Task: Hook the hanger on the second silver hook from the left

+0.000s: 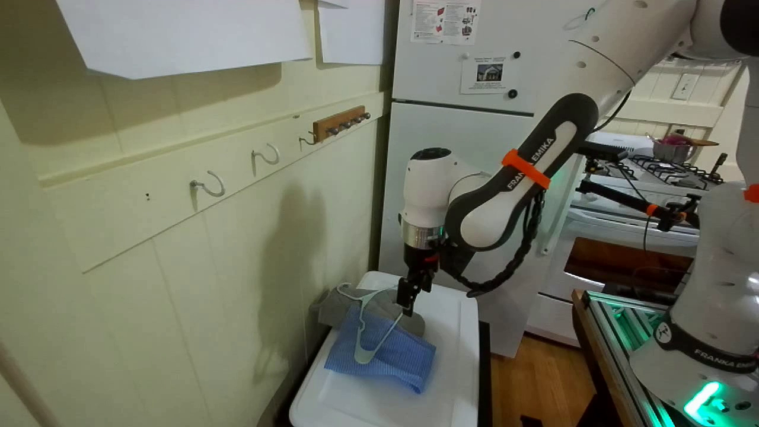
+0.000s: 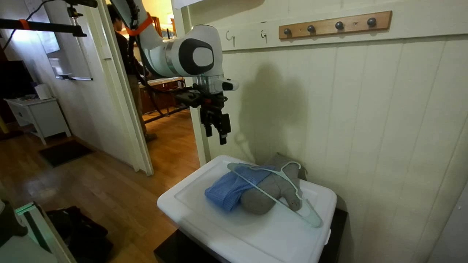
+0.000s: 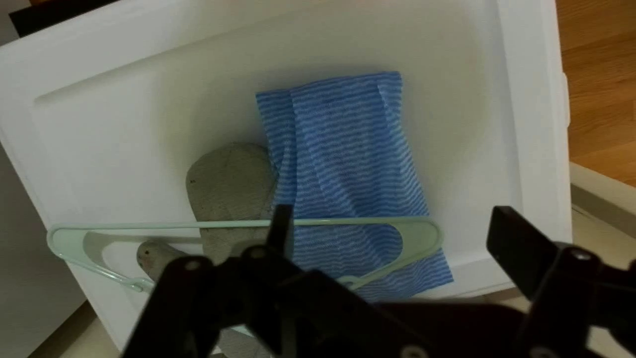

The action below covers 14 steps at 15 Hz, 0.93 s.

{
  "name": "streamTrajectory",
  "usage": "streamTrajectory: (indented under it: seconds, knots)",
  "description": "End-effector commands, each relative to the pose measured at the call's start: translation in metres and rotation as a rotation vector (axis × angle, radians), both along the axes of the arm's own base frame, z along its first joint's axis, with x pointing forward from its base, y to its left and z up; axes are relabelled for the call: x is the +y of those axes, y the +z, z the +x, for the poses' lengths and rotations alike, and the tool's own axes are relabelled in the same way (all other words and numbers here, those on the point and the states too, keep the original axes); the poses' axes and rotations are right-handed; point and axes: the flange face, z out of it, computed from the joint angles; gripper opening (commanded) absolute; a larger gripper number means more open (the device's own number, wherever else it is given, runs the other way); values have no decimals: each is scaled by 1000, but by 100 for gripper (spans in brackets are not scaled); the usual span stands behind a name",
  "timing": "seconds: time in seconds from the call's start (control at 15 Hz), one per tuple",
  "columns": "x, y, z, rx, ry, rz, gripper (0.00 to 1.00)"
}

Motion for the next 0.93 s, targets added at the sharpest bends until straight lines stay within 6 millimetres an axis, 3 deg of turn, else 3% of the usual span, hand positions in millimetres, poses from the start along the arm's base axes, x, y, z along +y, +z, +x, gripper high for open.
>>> streamTrajectory:
  seconds: [0.0, 0.33, 0.87]
  knots:
    - [0, 1, 1, 0, 1, 1, 100]
    - [2, -26, 21, -122, -73, -52, 100]
    - [5, -90, 63, -190, -88, -61, 100]
